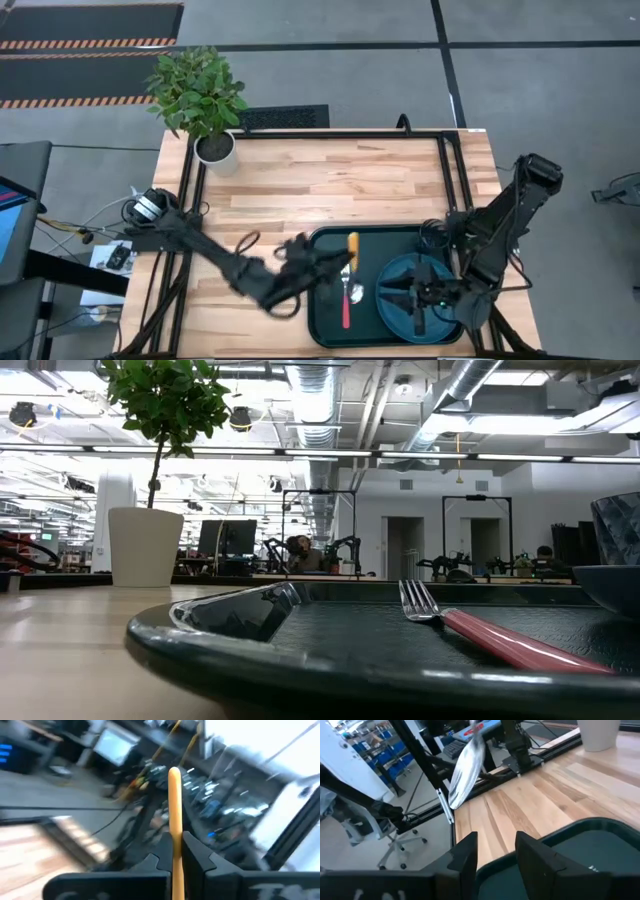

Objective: Pick and place plate/cup/fork/spoon on tray
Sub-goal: Put the yellow spoon on the black tray

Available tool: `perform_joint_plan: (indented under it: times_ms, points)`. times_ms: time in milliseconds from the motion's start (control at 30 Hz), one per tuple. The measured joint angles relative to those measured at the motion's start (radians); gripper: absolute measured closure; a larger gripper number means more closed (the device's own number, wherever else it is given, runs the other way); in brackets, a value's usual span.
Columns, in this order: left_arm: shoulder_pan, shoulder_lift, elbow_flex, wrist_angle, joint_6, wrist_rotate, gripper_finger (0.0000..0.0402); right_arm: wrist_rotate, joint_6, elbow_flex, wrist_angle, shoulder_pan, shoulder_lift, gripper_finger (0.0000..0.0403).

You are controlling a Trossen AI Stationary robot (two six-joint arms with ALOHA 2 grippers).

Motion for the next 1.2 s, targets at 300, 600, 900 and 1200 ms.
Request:
perform_joint_plan:
  times_ms: [300,600,900,1200]
  points:
    - [0.035,-0.001,-0.133,0.470,0.308,0.062,0.0401,-0.017,-0.147,0.000,0.136,-0.030,-0.017,0.0204]
    - [0.041,0.000,-0.161,0.626,0.411,0.167,0.0401,-0.048,-0.303,0.000,0.301,-0.125,-0.037,0.0191]
    - [0.042,0.000,-0.161,0.656,0.438,0.168,0.0401,-0.159,-0.330,0.000,0.352,-0.206,-0.037,0.0192]
    - [0.042,0.000,-0.161,0.655,0.438,0.172,0.0401,-0.176,-0.331,0.000,0.353,-0.228,-0.037,0.0209]
